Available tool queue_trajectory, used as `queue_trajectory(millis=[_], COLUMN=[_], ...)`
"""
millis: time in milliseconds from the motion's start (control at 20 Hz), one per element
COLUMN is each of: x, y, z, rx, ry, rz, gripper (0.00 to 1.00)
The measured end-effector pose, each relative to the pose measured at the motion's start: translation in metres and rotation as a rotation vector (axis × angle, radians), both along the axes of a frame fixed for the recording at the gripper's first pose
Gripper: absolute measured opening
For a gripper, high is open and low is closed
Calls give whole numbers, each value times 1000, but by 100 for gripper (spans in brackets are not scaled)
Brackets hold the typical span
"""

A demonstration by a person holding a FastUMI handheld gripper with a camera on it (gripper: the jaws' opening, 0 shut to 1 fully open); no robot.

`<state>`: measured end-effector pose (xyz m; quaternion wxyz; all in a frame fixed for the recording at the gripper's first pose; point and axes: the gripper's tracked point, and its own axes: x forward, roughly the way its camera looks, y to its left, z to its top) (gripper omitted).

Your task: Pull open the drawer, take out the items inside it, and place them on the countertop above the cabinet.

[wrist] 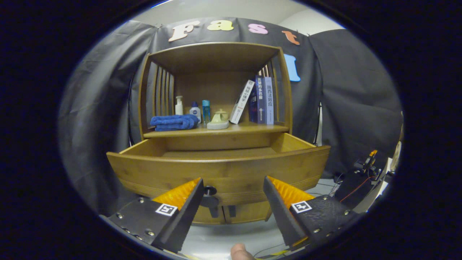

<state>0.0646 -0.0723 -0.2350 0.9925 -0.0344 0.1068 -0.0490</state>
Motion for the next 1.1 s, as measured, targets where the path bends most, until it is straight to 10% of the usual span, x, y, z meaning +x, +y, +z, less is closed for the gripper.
queue_trajectory(millis=[1100], x=[46], y=[20], z=[-66], rx=[51], ry=[87], rz=[63], gripper=[99])
